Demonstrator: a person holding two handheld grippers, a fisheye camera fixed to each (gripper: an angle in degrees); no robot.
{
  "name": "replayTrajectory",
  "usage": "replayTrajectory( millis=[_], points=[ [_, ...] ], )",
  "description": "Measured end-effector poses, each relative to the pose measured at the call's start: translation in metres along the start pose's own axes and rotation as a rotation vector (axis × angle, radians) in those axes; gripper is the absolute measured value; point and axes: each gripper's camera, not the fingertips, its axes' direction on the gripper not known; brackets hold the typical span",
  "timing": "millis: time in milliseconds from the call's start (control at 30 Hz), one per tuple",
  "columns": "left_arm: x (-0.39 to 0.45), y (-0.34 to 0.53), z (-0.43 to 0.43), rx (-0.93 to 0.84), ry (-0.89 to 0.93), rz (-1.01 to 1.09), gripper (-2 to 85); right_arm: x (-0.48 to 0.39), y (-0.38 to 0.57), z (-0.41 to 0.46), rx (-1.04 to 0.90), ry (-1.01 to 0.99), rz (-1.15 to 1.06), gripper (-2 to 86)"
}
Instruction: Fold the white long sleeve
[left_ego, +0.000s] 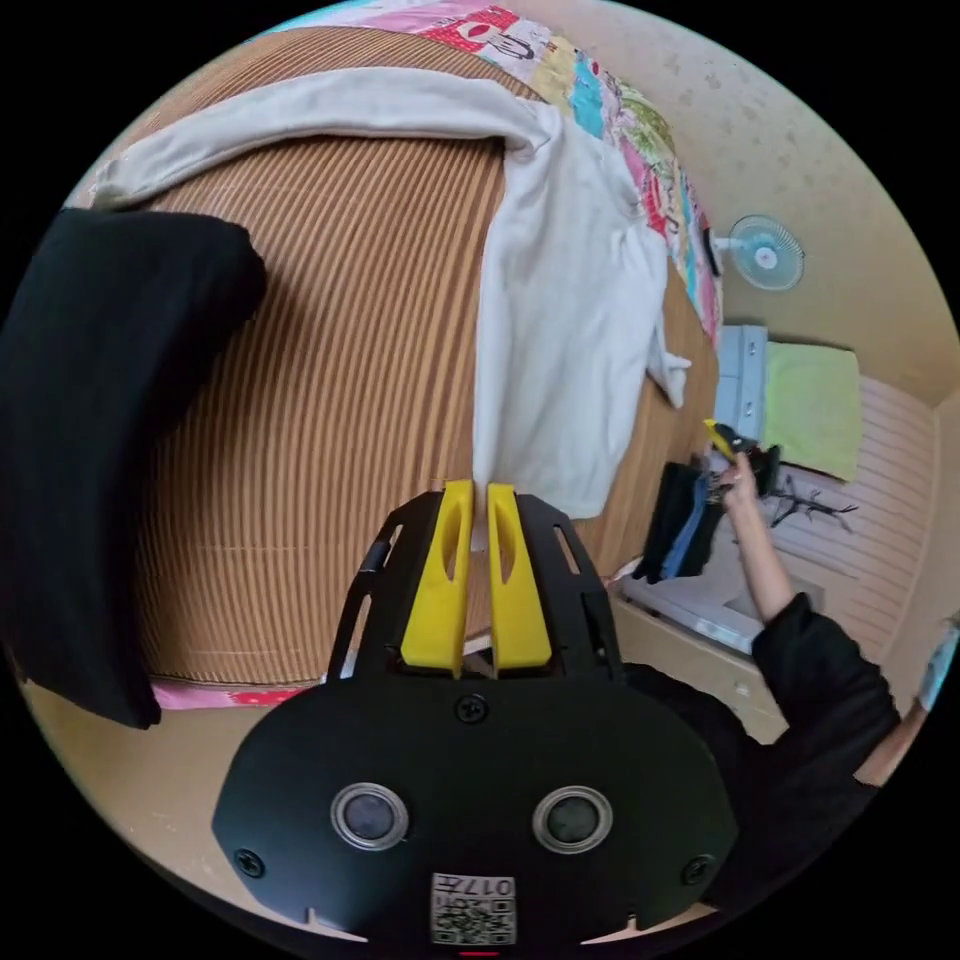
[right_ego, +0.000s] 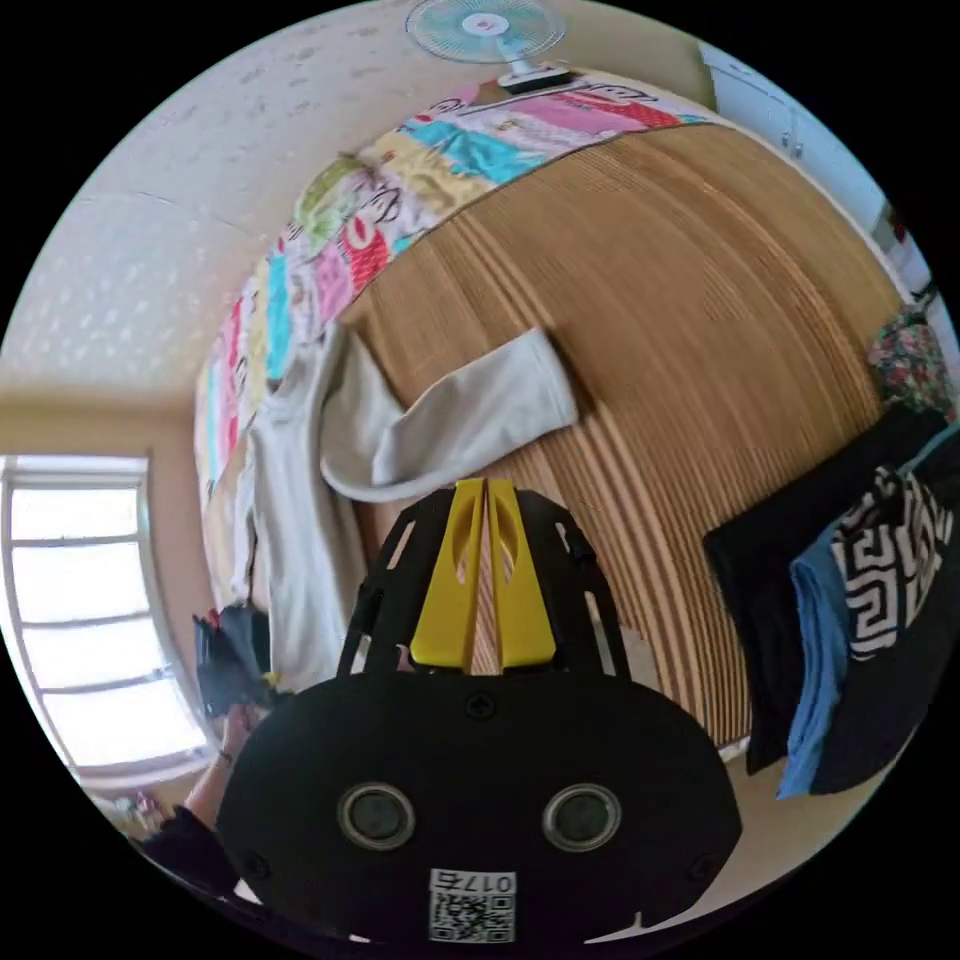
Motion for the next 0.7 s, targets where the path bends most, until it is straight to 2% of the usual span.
replayTrajectory(
  millis=[67,133,233,300,367,400,500,633,700],
  points=[
    [-0.002,0.002,-0.020,0.033,0.226,-0.021,1.1,-0.015,0.026,0.040,-0.174,-0.110,-0.119,4.2],
    [0.000,0.008,-0.039,0.106,0.388,-0.070,0.6,-0.018,0.060,0.080,-0.309,-0.228,-0.127,6.1],
    [0.009,0.020,-0.060,0.241,0.770,-0.147,0.3,0.015,0.123,0.121,-0.340,-0.515,0.197,7.9],
    [0.020,0.027,-0.064,0.301,0.935,-0.189,0.2,0.044,0.188,0.138,-0.223,-0.832,0.561,9.6],
    [0.035,0.034,-0.062,0.364,1.137,-0.286,0.1,0.047,0.232,0.157,-0.183,-1.014,0.781,12.1],
    [0.038,0.035,-0.060,0.375,1.181,-0.312,0.1,0.041,0.251,0.171,-0.176,-1.128,0.877,14.6],
    [0.058,0.034,-0.056,0.361,1.278,-0.387,0.1,0.017,0.258,0.200,-0.095,-1.380,0.925,21.6],
    [0.073,0.027,-0.068,0.359,1.302,-0.409,0.3,-0.017,0.236,0.222,-0.110,-1.418,0.840,23.2],
    [0.074,0.024,-0.073,0.373,1.309,-0.424,0.3,-0.023,0.234,0.233,-0.041,-1.461,0.909,20.0]
  ],
)
